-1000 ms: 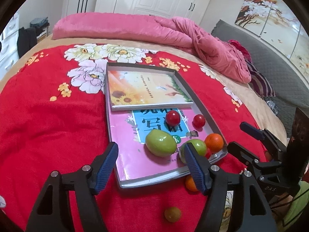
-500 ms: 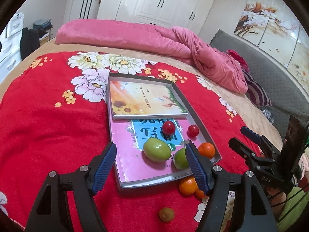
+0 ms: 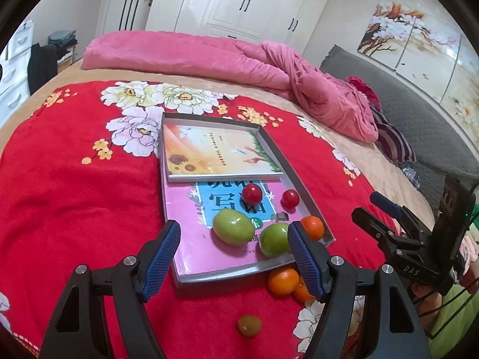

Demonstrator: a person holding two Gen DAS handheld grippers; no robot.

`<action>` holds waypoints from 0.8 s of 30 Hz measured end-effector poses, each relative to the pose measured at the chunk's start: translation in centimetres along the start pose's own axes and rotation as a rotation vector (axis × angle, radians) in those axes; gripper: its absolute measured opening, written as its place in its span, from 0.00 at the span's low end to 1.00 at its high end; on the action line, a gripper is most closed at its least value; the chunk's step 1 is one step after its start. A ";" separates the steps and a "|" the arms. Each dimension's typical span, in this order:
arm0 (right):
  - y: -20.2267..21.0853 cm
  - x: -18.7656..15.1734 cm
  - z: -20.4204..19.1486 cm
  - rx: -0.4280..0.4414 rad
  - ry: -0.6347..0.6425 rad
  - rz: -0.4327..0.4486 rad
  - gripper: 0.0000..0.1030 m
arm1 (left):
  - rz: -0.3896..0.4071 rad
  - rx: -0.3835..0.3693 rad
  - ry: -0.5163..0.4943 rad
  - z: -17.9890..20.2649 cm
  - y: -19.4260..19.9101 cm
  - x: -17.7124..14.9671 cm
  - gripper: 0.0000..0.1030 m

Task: Organize fruits
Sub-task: 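Open both tools and pull them back from the tray, then grasp an orange with the right tool while the left tool grasps a brown kiwi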

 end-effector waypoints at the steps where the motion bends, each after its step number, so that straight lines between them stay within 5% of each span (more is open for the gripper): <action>1: 0.0 -0.1 -0.1 0.001 0.000 -0.003 0.89 | -0.002 -0.003 -0.003 0.1 0.0 -0.1 0.73; 24: -0.8 -4.8 -2.5 0.075 -0.041 -0.190 0.89 | -0.138 0.005 -0.097 2.2 -0.4 -4.9 0.73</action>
Point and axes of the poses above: each gripper's, at about its wrist camera, not at the fingertips, and y roughly against the way its jaws point, z to its right, x to its top, the point moved 9 cm from there along -y, roughly the way its jaws point, and after that the axes turned 13 degrees about x, right-handed, at the moved point
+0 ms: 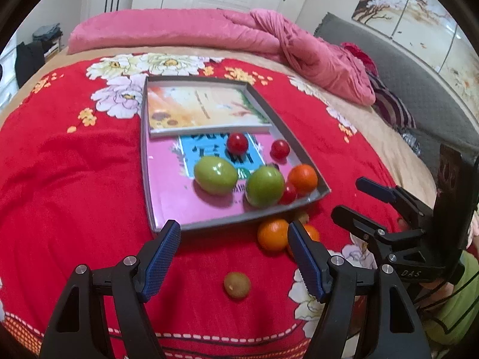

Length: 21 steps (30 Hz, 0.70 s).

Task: Organize fruits
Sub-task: 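Grasp an orange with the right tool while the left tool grasps a brown kiwi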

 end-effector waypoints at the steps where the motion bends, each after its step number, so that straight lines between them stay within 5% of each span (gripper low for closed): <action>1: -0.1 -0.2 0.0 0.001 -0.001 -0.006 0.89 | -0.010 0.002 -0.006 0.1 -0.1 -0.3 0.73; 21: -1.8 -3.3 -1.6 0.026 0.026 -0.144 0.89 | -0.129 0.034 -0.066 0.9 -1.4 -4.3 0.71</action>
Point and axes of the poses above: each gripper's, at about its wrist camera, not at the fingertips, and y roughly against the way its jaws point, z to its right, x to its top, the point moved 9 cm from there along -y, roughly the way its jaws point, and after that the axes turned 13 degrees about x, right-handed, at the moved point
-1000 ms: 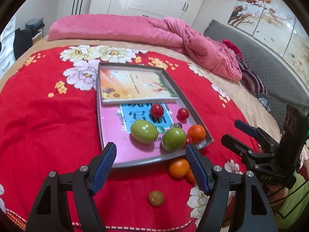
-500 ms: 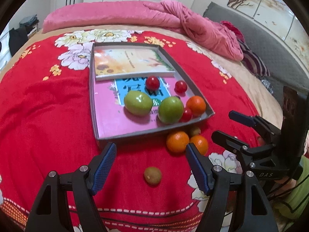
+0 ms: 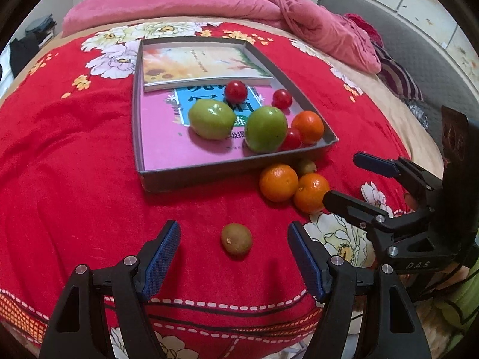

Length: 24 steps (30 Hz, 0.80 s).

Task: Organize fruits
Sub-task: 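Grasp an orange with the right tool while the left tool grasps a brown kiwi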

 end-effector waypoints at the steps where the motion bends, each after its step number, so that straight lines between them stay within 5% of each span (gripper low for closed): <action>1: -0.1 -0.1 0.0 -0.002 0.004 -0.006 0.89 | -0.006 -0.001 -0.004 0.1 -0.1 -0.1 0.66; 12: -0.9 -0.7 0.1 0.004 0.007 -0.035 0.87 | -0.045 -0.008 -0.031 0.5 -1.4 -1.0 0.45; 24: -3.0 -1.7 -0.5 0.051 0.008 -0.101 0.54 | -0.063 -0.016 -0.045 0.9 -2.2 -1.3 0.39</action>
Point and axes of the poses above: each gripper's, at about its wrist camera, not at the fingertips, and y roughly against the way its jaws point, z to its right, x to its top, the point moved 9 cm from there along -y, roughly the way its jaws point, and after that the axes turned 13 degrees about x, right-handed, at the moved point
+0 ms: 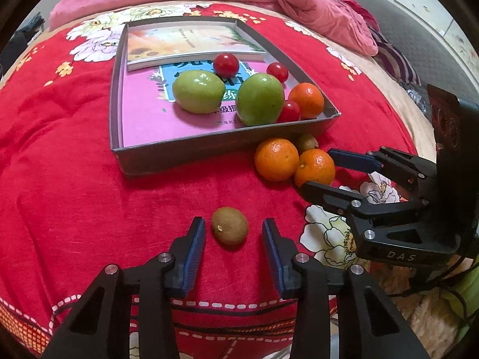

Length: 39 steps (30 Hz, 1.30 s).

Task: Organize fruits
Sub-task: 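Grasp an orange with the right tool while the left tool grasps a brown kiwi, then lift the orange with the right tool while the left tool lifts the kiwi toward the tray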

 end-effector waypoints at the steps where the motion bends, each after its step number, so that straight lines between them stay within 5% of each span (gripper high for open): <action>1: -0.1 0.0 0.0 0.004 0.000 -0.003 0.51 | -0.002 0.000 -0.001 0.0 -0.1 0.0 0.39; 9: -0.8 0.3 0.0 0.011 0.010 -0.009 0.41 | -0.011 -0.003 -0.003 0.1 -0.4 0.0 0.37; 24: 2.3 1.2 0.0 0.055 -0.043 0.085 0.40 | 0.002 0.004 -0.049 1.0 -0.6 0.2 0.26; 39: 5.5 4.1 -1.2 0.063 0.030 0.246 0.40 | 0.220 0.011 0.044 -1.9 4.7 4.0 0.26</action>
Point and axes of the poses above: each gripper's, at about its wrist camera, not at the fingertips, and y roughly against the way its jaws point, z to its right, x to its top, the point moved 9 cm from there along -y, roughly the way its jaws point, and after that the axes turned 13 degrees about x, right-handed, at the moved point
